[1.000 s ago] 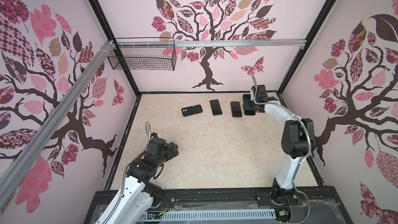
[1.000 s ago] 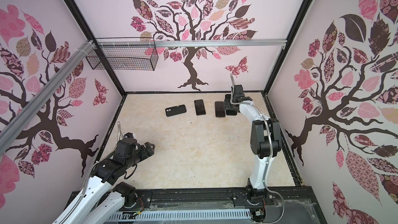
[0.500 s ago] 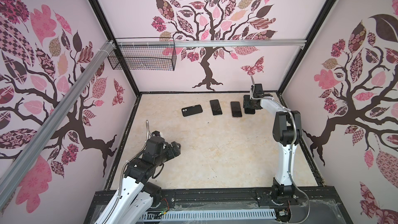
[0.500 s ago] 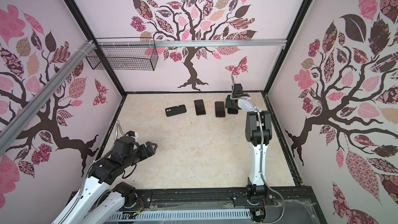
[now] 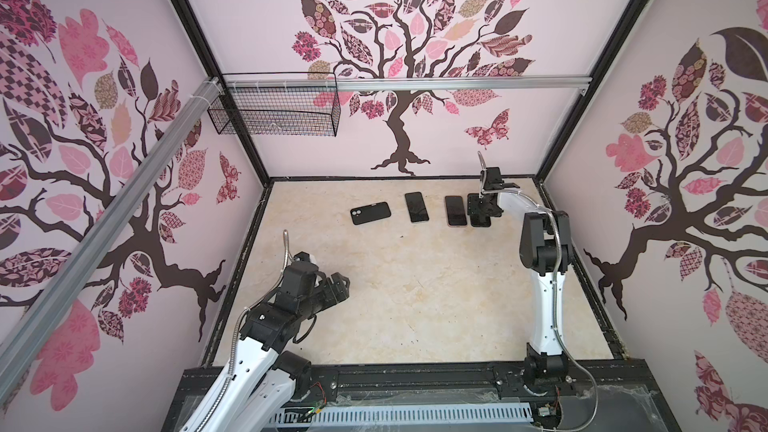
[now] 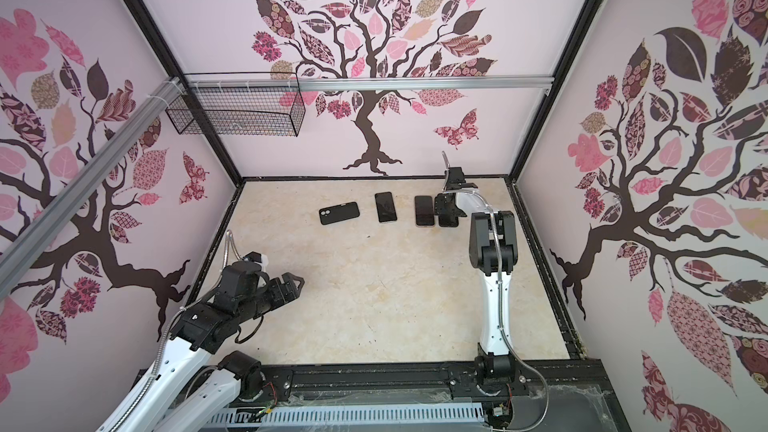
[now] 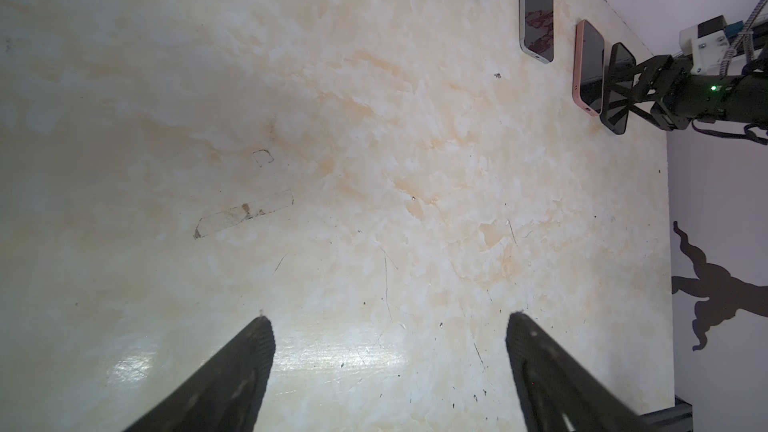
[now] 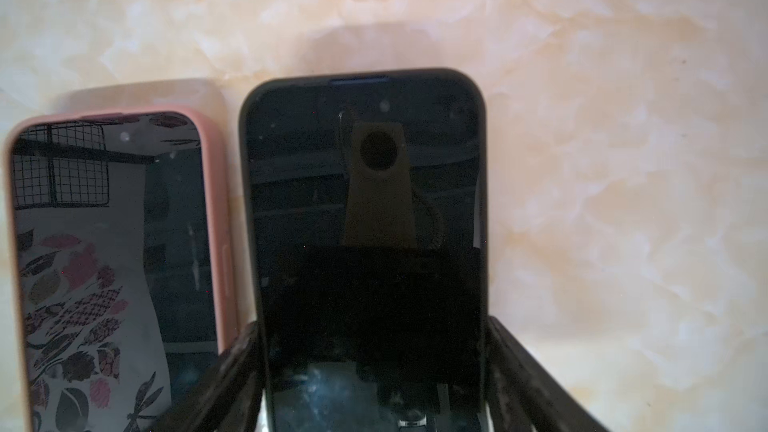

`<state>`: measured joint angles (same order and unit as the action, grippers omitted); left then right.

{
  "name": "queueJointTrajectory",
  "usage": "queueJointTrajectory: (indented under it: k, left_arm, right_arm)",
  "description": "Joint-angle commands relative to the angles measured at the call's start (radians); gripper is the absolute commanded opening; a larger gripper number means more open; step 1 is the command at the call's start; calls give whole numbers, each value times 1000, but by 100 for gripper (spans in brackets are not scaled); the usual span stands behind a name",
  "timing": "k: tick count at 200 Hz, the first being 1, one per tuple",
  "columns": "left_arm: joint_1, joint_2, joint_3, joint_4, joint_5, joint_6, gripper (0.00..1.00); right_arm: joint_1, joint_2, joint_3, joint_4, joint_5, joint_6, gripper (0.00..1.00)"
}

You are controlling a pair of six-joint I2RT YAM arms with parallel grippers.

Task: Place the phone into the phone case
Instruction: 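Open the right gripper and lift it away from the cased phone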

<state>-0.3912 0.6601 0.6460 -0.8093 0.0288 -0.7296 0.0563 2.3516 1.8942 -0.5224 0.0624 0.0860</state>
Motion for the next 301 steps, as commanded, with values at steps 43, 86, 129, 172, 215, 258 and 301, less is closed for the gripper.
queueJointTrajectory:
  k: [43,86,129,172,215,258,301]
  left_arm:
    - [5,20,44,-7,-23,3,91]
    - [5,69,33,14,-5,-11,91]
    - [5,83,16,43,-28,-19,94]
    - [5,134,10,88,-31,-42,94]
    - [8,205,65,110,-94,-27,94]
    - [17,320,127,169,-130,-3,94]
    - [104,474,212,254,-94,33,92]
  right_arm:
    - [-14,36,62,-40,-7,-15,56]
    - [-14,16,48,-45,-38,-13,75]
    - [-18,-24,20,-32,-13,-3,99]
    - [-21,-134,-20,-25,-29,-6,100]
    - [-20,-346,-164,31,-62,12,100]
    - [-19,-586,-390,121,-144,49,100]
    - [-11,-852,-676,267,-279,125,98]
